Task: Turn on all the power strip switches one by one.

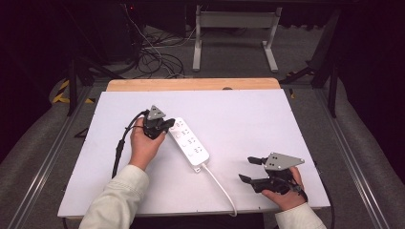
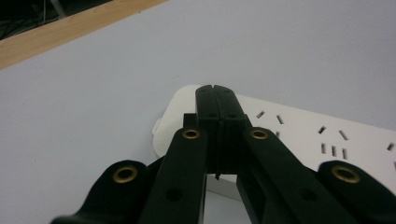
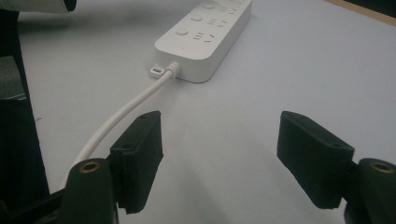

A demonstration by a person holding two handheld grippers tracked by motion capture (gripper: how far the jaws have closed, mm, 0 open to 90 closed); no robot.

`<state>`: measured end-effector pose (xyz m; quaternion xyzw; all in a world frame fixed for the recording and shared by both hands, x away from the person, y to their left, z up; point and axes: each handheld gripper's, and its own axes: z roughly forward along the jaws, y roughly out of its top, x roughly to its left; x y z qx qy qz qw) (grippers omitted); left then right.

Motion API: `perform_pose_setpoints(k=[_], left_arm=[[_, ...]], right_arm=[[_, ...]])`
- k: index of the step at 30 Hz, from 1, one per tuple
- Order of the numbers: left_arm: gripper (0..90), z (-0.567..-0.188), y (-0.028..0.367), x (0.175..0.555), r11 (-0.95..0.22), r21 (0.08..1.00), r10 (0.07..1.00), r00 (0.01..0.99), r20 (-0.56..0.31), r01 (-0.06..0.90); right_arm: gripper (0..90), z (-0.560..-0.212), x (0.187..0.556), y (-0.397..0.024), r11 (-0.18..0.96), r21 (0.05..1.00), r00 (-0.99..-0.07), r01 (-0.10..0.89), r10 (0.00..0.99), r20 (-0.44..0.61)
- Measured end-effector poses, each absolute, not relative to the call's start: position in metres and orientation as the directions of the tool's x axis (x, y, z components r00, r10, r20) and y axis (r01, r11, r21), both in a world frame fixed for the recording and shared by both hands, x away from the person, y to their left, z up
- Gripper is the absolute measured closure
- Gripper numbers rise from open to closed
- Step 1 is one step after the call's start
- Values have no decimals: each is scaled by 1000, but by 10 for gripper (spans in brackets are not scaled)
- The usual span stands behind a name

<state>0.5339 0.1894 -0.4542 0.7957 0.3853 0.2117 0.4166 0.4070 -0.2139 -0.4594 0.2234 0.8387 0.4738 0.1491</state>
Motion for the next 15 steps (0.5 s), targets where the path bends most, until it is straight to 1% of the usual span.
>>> perform_pose_setpoints(k=[1, 6, 10, 15], left_arm=[[899, -456, 190, 535, -345, 826, 790, 613, -1, 445], [899, -462, 189, 539, -376, 817, 784, 620, 29, 437], [899, -465, 189, 540, -366, 815, 782, 623, 7, 450], [900, -468, 188, 541, -382, 807, 780, 626, 19, 451]], right_arm=[[314, -460, 407, -214, 450, 862, -856, 233, 515, -38], [314, -460, 407, -214, 452, 861, -857, 233, 514, -38], [314, -460, 407, -214, 452, 861, -857, 234, 514, -37], [314, -460, 407, -214, 453, 860, -857, 236, 514, -36]])
